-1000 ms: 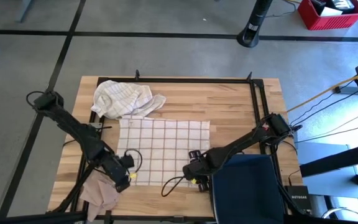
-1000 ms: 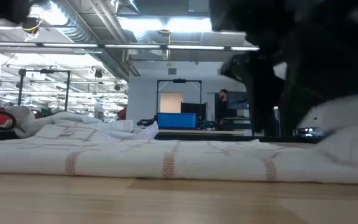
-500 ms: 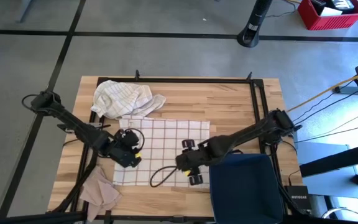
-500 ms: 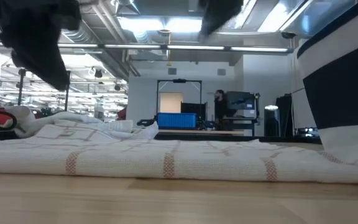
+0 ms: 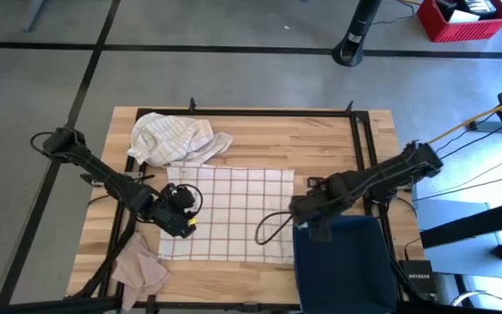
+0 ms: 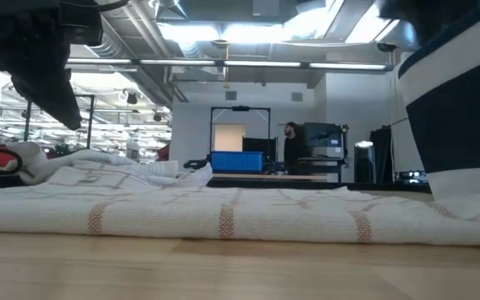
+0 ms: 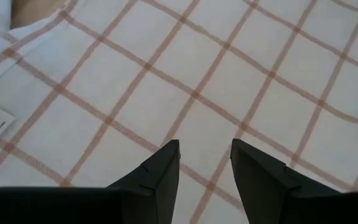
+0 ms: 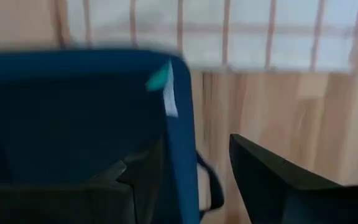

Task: Fold towel
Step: Move the blue bin to the top right of the table

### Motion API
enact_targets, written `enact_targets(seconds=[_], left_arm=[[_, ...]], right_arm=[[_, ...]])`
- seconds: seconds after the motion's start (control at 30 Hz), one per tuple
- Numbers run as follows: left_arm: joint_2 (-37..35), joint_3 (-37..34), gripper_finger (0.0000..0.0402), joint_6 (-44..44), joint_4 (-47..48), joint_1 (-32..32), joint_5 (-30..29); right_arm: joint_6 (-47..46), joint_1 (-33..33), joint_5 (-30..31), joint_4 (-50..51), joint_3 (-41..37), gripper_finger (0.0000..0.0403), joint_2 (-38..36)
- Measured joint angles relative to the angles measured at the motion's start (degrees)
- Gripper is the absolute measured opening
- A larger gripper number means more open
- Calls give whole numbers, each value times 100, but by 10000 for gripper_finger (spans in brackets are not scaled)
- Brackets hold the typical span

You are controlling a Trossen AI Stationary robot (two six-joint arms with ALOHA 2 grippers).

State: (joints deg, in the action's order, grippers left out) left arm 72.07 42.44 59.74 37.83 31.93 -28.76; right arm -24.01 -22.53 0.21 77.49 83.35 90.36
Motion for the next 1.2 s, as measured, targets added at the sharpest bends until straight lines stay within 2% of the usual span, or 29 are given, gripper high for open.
enact_targets(seconds=[0.1, 0.3, 0.4, 0.47, 0.53, 0.57, 0.73, 0.9, 1.1, 1.2], left_arm=[[0, 0, 136, 1, 2, 39, 2], [0, 2, 136, -20, 2, 24, -117], [0, 2, 136, -21, 4, 24, -152], [0, 2, 136, -21, 4, 23, -160], [0, 2, 136, -21, 4, 24, -208], [0, 4, 136, -21, 4, 24, -214], [0, 4, 136, -55, 2, 24, -237], [0, 4, 136, -63, -3, 24, -240], [0, 4, 136, -60, -55, 24, -240], [0, 5, 136, -129, -160, 24, -238]], right_arm=[[-137, -113, -176, -344, -839, 190, -329], [-111, -224, 46, -1016, -1885, 174, -542], [-113, -219, 64, -1182, -2128, 125, -553], [-74, -221, 63, -1136, -2169, 72, -546], [5, -224, -18, -969, -2055, 22, -559], [20, -224, -48, -877, -1951, 15, -588], [-67, -168, -37, -114, -1030, 12, -798], [-202, 153, 644, 678, -177, 11, -1000], [-266, 992, 788, 743, 96, 6, -1437], [-407, 1607, 1101, 713, 109, 4, -1708]])
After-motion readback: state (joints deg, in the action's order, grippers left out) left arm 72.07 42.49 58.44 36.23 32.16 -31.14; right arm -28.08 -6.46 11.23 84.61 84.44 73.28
